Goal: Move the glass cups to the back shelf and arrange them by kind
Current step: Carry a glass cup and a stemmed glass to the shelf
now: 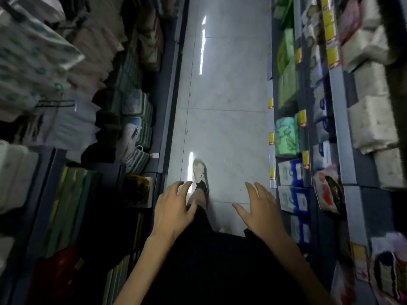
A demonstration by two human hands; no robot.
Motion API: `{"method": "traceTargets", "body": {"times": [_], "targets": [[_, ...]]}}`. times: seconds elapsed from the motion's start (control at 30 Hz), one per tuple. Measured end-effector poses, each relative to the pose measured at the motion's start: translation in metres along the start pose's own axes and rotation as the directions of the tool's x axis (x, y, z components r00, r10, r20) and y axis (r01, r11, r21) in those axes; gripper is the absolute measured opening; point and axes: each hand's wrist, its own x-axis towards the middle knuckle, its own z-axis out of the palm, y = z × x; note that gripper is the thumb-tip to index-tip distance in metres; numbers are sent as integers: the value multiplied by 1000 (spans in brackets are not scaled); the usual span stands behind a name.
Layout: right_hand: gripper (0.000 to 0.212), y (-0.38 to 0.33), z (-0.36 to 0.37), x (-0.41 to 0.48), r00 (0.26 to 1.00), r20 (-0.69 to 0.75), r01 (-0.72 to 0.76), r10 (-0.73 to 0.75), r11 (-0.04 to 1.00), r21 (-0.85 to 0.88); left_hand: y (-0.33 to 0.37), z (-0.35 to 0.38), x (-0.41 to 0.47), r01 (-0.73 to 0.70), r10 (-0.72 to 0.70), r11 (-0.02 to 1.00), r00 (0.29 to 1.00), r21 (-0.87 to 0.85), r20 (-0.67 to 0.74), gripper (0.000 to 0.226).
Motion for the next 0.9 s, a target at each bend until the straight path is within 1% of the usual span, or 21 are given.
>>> {"method": "traceTargets", "body": {"times": [0.13,0.3,0.4,0.5,0.7,0.77,0.83,0.9], "targets": [[77,-34,-45,96,999,-41,7,-8,1000,-19,-16,-39,103,11,-11,1000,1000,-14,0,56],[71,-81,-109,196,989,-146,16,-16,1000,-6,-19,-97,222,-14,11,998,998,-59,-60,53],[71,-97,-136,244,993,-120,-3,0,1000,-20,-15,-115,283,-30,28,997,999,-75,-20,52],[70,-98,-158,291,985,-168,-30,29,1000,-3,-11,-126,345,-74,75,996,997,-45,9,51],[68,-77,-210,408,977,-182,-109,115,993,47,17,-139,491,-124,125,992,990,-6,64,52],[68,-72,-237,454,977,-181,-104,114,993,61,32,-148,545,-154,152,988,985,25,80,52],[68,-67,-269,498,978,-166,-113,129,989,100,49,-164,599,-145,140,988,986,51,92,51],[67,-64,-304,535,974,-179,-115,140,983,144,68,-184,648,-157,152,985,986,69,72,51]]}}
